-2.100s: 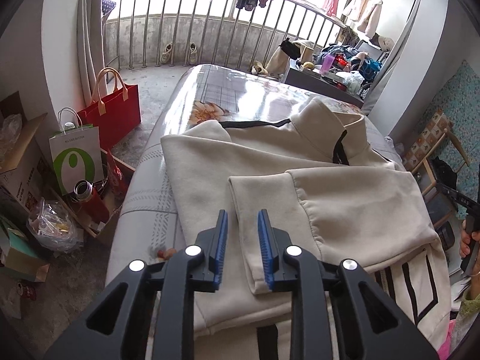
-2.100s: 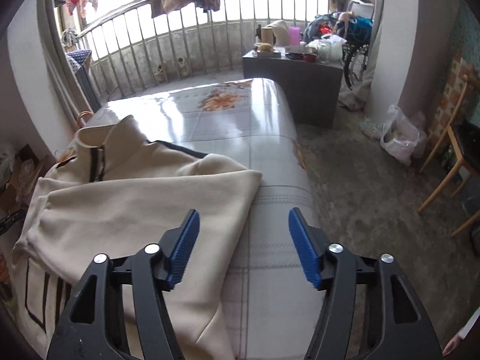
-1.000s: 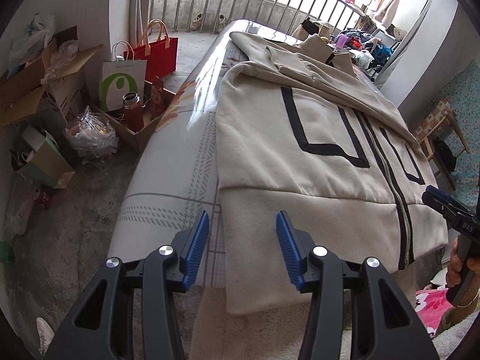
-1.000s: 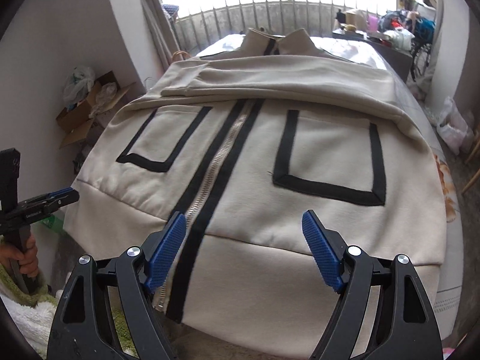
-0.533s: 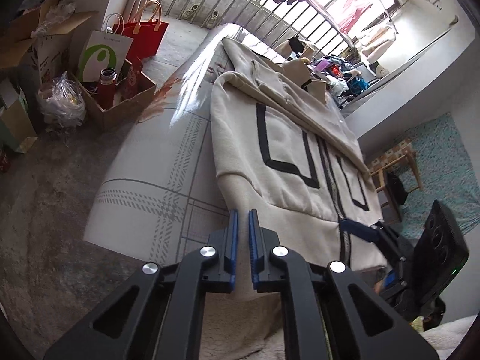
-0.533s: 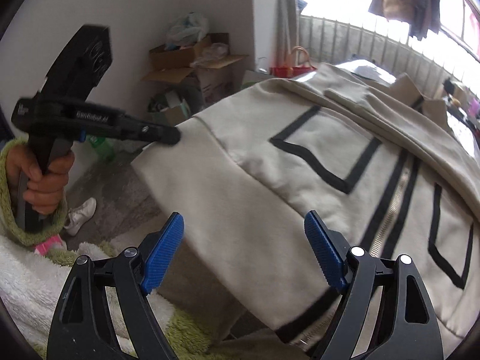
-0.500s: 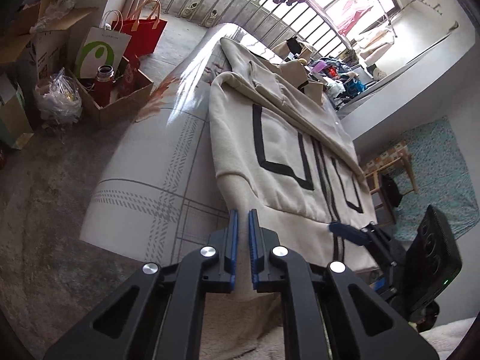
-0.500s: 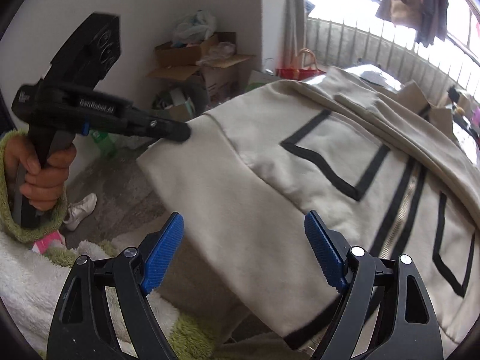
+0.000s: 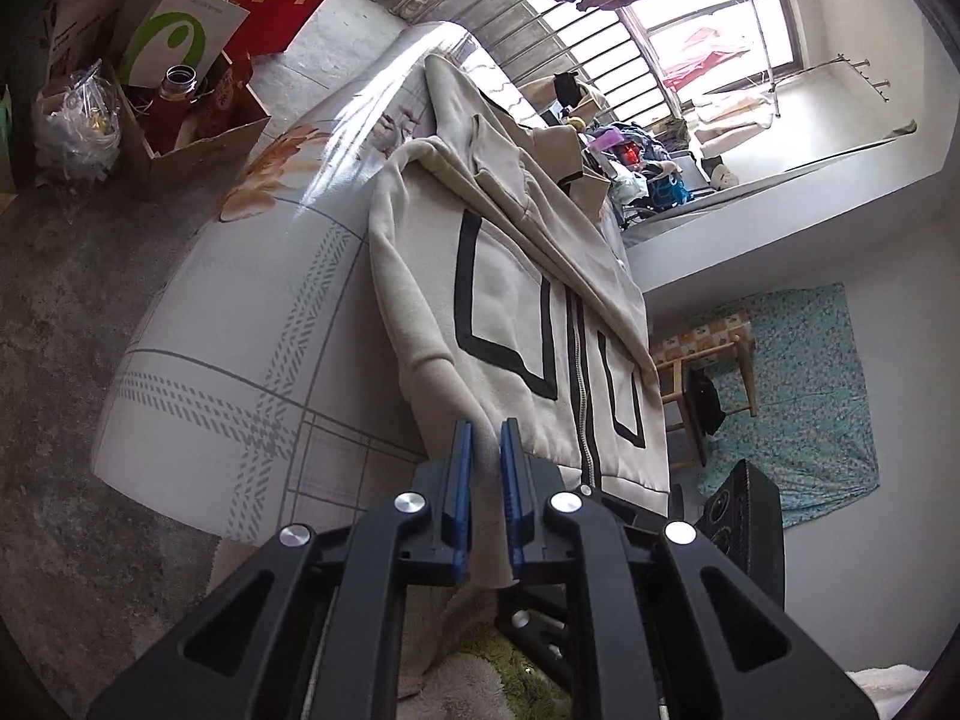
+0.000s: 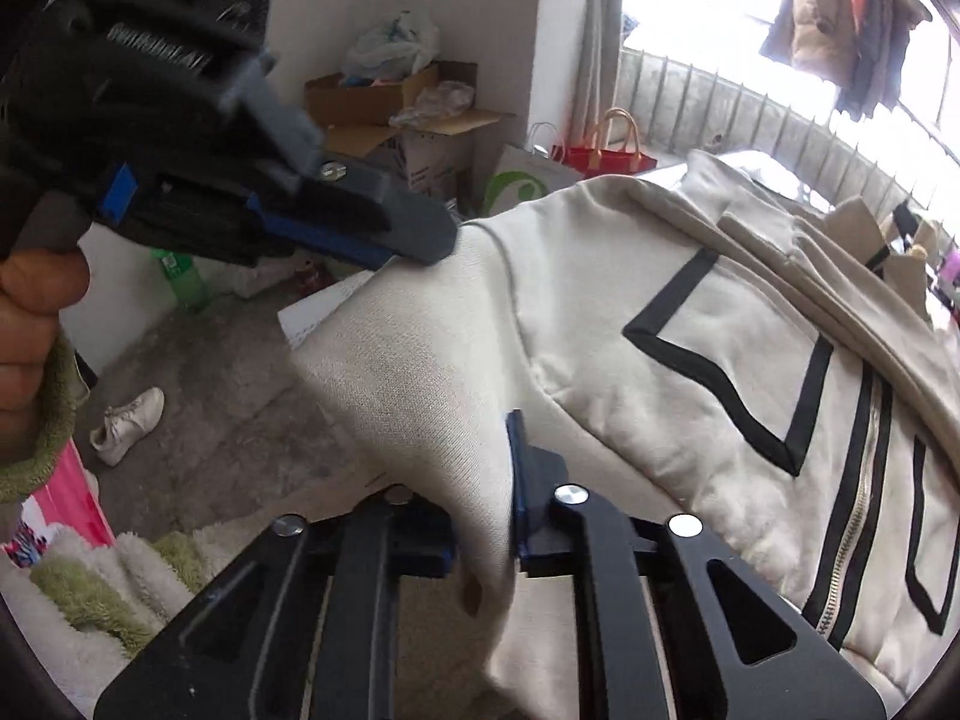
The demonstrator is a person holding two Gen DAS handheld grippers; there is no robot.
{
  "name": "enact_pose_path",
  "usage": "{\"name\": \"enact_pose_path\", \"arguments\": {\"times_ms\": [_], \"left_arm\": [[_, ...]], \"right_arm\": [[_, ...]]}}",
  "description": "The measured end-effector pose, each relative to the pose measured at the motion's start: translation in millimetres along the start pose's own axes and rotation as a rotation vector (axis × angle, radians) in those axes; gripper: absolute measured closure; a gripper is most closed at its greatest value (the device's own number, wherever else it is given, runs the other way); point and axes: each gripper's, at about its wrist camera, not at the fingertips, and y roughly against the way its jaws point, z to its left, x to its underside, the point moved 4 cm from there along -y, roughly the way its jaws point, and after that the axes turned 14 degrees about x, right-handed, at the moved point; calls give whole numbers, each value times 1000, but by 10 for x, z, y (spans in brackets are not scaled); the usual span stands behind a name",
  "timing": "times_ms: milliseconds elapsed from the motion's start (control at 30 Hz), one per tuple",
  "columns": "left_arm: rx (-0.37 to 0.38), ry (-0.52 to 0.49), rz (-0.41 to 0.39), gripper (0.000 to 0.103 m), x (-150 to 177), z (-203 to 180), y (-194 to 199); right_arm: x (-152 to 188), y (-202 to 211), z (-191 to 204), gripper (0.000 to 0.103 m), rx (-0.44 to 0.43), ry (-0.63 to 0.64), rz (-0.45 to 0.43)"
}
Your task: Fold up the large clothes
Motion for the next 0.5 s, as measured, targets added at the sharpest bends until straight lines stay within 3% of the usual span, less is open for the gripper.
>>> {"name": "enact_pose_path", "arguments": {"times_ms": [133, 233, 500], "left_arm": [[1, 37, 0, 70, -53, 93, 29], [17, 80, 15, 62, -69, 161, -12], [48, 122, 85, 59, -52, 207, -204]], "right_arm": [[0, 33, -102, 95, -63, -97, 11], [-6, 55, -40, 94, -46, -79, 3], [4, 29, -55, 91, -52, -78, -4]]}}
